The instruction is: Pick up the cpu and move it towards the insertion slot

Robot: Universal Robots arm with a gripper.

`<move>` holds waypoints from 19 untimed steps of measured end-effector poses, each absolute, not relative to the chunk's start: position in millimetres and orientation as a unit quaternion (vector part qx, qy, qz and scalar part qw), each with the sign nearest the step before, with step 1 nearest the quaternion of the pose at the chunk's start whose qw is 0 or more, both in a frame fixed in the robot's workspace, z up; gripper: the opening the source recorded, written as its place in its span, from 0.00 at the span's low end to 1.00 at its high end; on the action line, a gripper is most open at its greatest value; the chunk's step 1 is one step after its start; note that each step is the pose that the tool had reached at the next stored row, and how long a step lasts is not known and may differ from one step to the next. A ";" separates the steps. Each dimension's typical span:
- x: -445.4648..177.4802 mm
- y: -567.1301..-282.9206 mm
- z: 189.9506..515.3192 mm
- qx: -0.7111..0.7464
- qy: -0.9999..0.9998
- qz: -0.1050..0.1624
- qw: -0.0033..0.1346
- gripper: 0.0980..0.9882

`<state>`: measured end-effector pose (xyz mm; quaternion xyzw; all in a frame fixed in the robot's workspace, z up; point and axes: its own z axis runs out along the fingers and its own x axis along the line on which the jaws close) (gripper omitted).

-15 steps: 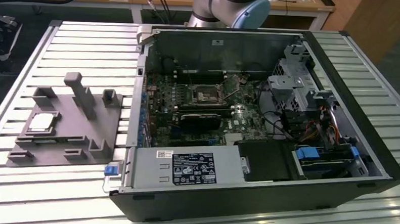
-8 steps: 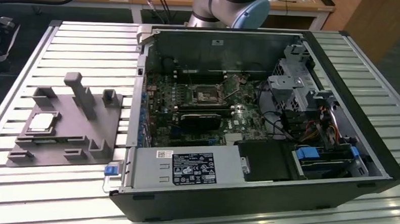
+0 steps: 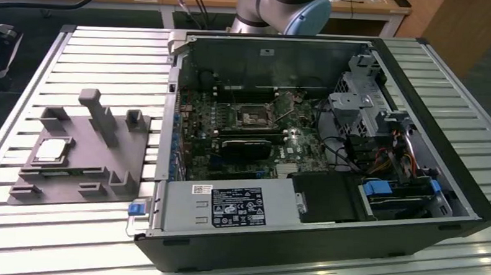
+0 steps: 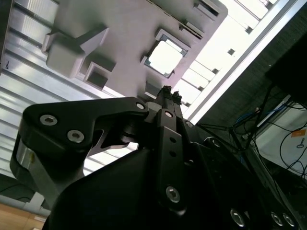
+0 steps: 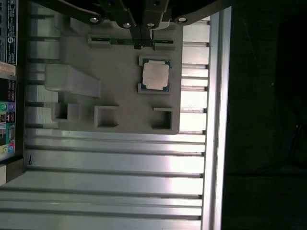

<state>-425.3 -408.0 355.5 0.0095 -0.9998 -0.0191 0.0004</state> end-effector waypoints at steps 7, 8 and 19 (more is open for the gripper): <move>-427.2 -408.1 350.6 0.010 -1.000 -0.019 0.001 0.01; -427.2 -408.1 350.2 0.010 -1.000 -0.019 0.001 0.01; -428.6 -408.2 343.5 0.010 -1.000 -0.018 0.000 0.01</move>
